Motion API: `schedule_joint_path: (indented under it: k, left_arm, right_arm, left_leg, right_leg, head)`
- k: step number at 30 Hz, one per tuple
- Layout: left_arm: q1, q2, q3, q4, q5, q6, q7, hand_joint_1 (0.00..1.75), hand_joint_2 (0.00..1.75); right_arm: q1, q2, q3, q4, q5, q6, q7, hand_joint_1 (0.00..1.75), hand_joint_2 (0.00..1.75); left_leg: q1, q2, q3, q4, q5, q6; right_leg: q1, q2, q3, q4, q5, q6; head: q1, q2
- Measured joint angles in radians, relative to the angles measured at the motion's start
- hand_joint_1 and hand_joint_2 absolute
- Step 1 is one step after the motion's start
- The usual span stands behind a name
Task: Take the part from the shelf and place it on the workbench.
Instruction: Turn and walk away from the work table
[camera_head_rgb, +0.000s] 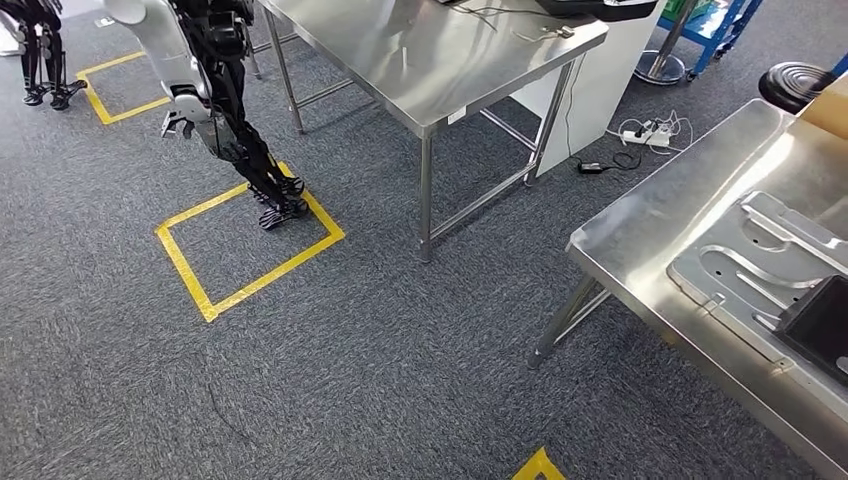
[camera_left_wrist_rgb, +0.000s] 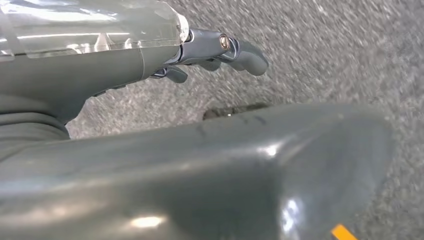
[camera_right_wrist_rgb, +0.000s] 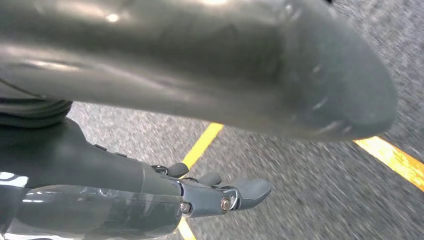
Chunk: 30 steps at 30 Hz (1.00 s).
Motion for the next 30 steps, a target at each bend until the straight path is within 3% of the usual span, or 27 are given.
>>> schedule_joint_path:
  k: [2, 4, 6, 7, 8, 10, 12, 14, 15, 16, 18, 19, 21, 22, 23, 24, 26, 27, 29, 30]
  left_arm:
    - [0.0, 0.0, 0.0, 0.0, 0.004, -0.003, 0.002, 0.0, 0.0]
    - [0.006, 0.002, 0.0, 0.0, 0.008, -0.005, 0.006, 0.0, 0.0]
    - [0.011, 0.002, 0.0, 0.0, 0.01, -0.007, 0.009, 0.0, 0.0]
    - [0.012, 0.002, 0.0, 0.0, 0.01, -0.007, 0.01, 0.0, 0.0]
    - [0.011, 0.002, 0.0, 0.0, 0.011, -0.008, 0.01, 0.0, 0.0]
    - [0.01, 0.002, 0.0, 0.0, 0.011, -0.008, 0.011, 0.0, 0.0]
    - [0.01, 0.002, 0.0, 0.0, 0.012, -0.007, 0.011, 0.0, 0.0]
    - [0.008, 0.002, 0.0, 0.0, 0.012, -0.007, 0.012, 0.0, 0.0]
    - [0.006, 0.001, 0.0, 0.0, 0.01, -0.006, 0.013, 0.0, 0.0]
    - [0.003, 0.001, -0.001, 0.0, 0.008, -0.006, 0.014, 0.0, 0.0]
    - [-0.003, 0.001, -0.002, 0.0, 0.001, -0.006, 0.014, 0.0, 0.0]
    - [-0.005, 0.001, -0.003, 0.0, -0.003, -0.006, 0.015, 0.0, 0.0]
    - [-0.006, 0.001, -0.007, 0.0, -0.01, -0.007, 0.02, 0.0, 0.0]
    - [-0.006, 0.001, -0.01, 0.0, -0.014, -0.008, 0.023, 0.0, 0.0]
    - [-0.008, 0.001, -0.014, 0.0, -0.017, -0.009, 0.027, 0.0, 0.0]
    - [-0.01, 0.001, -0.018, 0.0, -0.019, -0.01, 0.03, 0.0, 0.0]
    - [-0.015, 0.002, -0.024, 0.0, -0.021, -0.011, 0.034, 0.0, 0.0]
    - [-0.018, 0.002, -0.026, 0.0, -0.021, -0.011, 0.035, 0.0, 0.0]
    - [-0.021, 0.003, -0.027, 0.0, -0.021, -0.012, 0.036, 0.0, 0.0]
    - [-0.022, 0.003, -0.028, 0.0, -0.021, -0.012, 0.037, 0.0, 0.0]
  right_arm:
    - [0.002, -0.002, 0.003, 0.0, 0.007, -0.001, 0.002, 0.0, 0.0]
    - [-0.001, -0.002, 0.008, 0.0, 0.011, -0.001, 0.002, 0.0, 0.0]
    - [-0.002, -0.003, 0.012, 0.0, 0.012, -0.001, 0.001, 0.0, 0.0]
    - [-0.002, -0.003, 0.014, 0.0, 0.013, -0.001, 0.001, 0.0, 0.0]
    - [-0.001, -0.003, 0.015, 0.0, 0.013, -0.001, 0.0, 0.0, 0.0]
    - [-0.001, -0.003, 0.016, 0.0, 0.015, -0.001, -0.001, 0.0, 0.0]
    - [-0.004, -0.003, 0.019, 0.0, 0.017, -0.001, -0.002, 0.0, 0.0]
    - [-0.005, -0.003, 0.022, 0.0, 0.018, -0.001, -0.002, 0.0, 0.0]
    - [-0.004, -0.003, 0.022, 0.0, 0.017, -0.001, -0.002, 0.0, 0.44]
    - [-0.003, -0.003, 0.022, 0.0, 0.016, -0.001, -0.001, 0.0, 0.87]
    - [-0.004, -0.003, 0.022, 0.0, 0.011, -0.001, 0.001, 0.0, 1.75]
    - [-0.005, -0.003, 0.022, 0.0, 0.009, 0.0, 0.003, 0.0, 1.75]
    - [-0.005, -0.003, 0.022, 0.0, 0.006, 0.0, 0.009, 0.0, 1.75]
    - [-0.005, -0.003, 0.022, 0.0, 0.005, 0.0, 0.012, 0.0, 1.75]
    - [-0.004, -0.003, 0.022, 0.0, 0.004, 0.0, 0.013, 0.0, 1.75]
    - [-0.004, -0.003, 0.022, 0.0, 0.003, 0.0, 0.013, 0.0, 1.75]
    - [-0.004, -0.003, 0.022, 0.0, 0.002, 0.0, 0.012, 0.0, 1.75]
    - [-0.004, -0.003, 0.022, 0.0, 0.001, 0.0, 0.012, 0.0, 1.75]
    - [-0.004, -0.003, 0.022, 0.0, 0.001, 0.0, 0.012, 0.0, 1.75]
    - [-0.003, -0.003, 0.022, 0.0, 0.001, 0.0, 0.012, 0.0, 1.31]
  left_leg:
    - [0.003, 0.027, 0.002, -0.012, 0.009, 0.013]
    - [0.001, 0.056, 0.002, -0.017, 0.012, 0.021]
    - [-0.003, 0.088, 0.0, -0.016, 0.01, 0.022]
    - [-0.003, 0.103, 0.0, -0.015, 0.008, 0.021]
    - [-0.003, 0.118, 0.001, -0.014, 0.006, 0.02]
    - [-0.004, 0.141, 0.006, -0.01, -0.001, 0.014]
    - [-0.008, 0.16, 0.011, -0.005, -0.009, 0.003]
    - [-0.01, 0.176, 0.015, -0.005, -0.012, -0.007]
    - [-0.01, 0.182, 0.017, -0.005, -0.013, -0.013]
    - [-0.008, 0.173, 0.016, 0.0, -0.019, -0.018]
    - [-0.004, 0.126, -0.006, 0.054, -0.058, -0.028]
    - [-0.001, 0.095, -0.034, 0.116, -0.093, -0.032]
    - [0.002, 0.069, -0.098, 0.253, -0.151, -0.036]
    - [0.002, 0.065, -0.119, 0.294, -0.158, -0.037]
    - [0.002, 0.064, -0.121, 0.292, -0.144, -0.037]
    - [0.003, 0.064, -0.103, 0.247, -0.11, -0.035]
    - [0.002, 0.057, -0.04, 0.103, -0.036, -0.025]
    - [0.0, 0.053, -0.016, 0.046, -0.013, -0.02]
    - [-0.004, 0.046, -0.005, 0.009, -0.004, -0.012]
    - [-0.004, 0.048, -0.008, 0.008, 0.001, -0.007]
  right_leg:
    - [0.004, -0.045, -0.025, 0.047, -0.032, 0.009]
    - [0.006, -0.109, -0.08, 0.163, -0.099, 0.012]
    - [0.002, -0.129, -0.132, 0.273, -0.139, 0.016]
    - [0.0, -0.135, -0.135, 0.283, -0.134, 0.018]
    - [-0.001, -0.141, -0.117, 0.253, -0.111, 0.019]
    - [-0.001, -0.177, -0.037, 0.11, -0.05, 0.017]
    - [0.005, -0.208, 0.014, 0.012, -0.022, 0.007]
    - [0.01, -0.199, 0.016, 0.002, -0.021, -0.004]
    - [0.009, -0.188, 0.015, 0.001, -0.02, -0.01]
    - [0.007, -0.18, 0.016, -0.002, -0.017, -0.016]
    - [0.001, -0.167, 0.017, -0.01, -0.011, -0.027]
    - [0.0, -0.161, 0.017, -0.011, -0.01, -0.031]
    - [0.001, -0.146, 0.015, -0.009, -0.008, -0.035]
    - [0.002, -0.138, 0.014, -0.008, -0.008, -0.035]
    - [0.002, -0.131, 0.014, -0.006, -0.008, -0.035]
    - [0.003, -0.125, 0.015, -0.004, -0.008, -0.035]
    - [0.004, -0.114, 0.014, -0.001, -0.008, -0.032]
    - [0.005, -0.109, 0.013, 0.001, -0.007, -0.028]
    - [0.006, -0.105, 0.008, 0.002, -0.003, -0.016]
    - [0.006, -0.104, 0.006, 0.001, 0.0, -0.01]
  head:
    - [0.0, 0.0]
    - [0.001, 0.0]
    - [0.001, 0.0]
    - [0.001, 0.0]
    - [0.001, 0.0]
    - [0.001, 0.0]
    - [0.001, 0.0]
    - [0.001, 0.0]
    - [0.001, 0.0]
    - [0.0, 0.0]
    - [0.0, 0.0]
    - [0.0, 0.0]
    - [0.0, 0.0]
    - [0.0, 0.0]
    - [0.0, 0.0]
    - [0.0, 0.0]
    - [0.0, 0.0]
    - [0.0, 0.0]
    - [0.0, 0.0]
    - [0.0, 0.0]
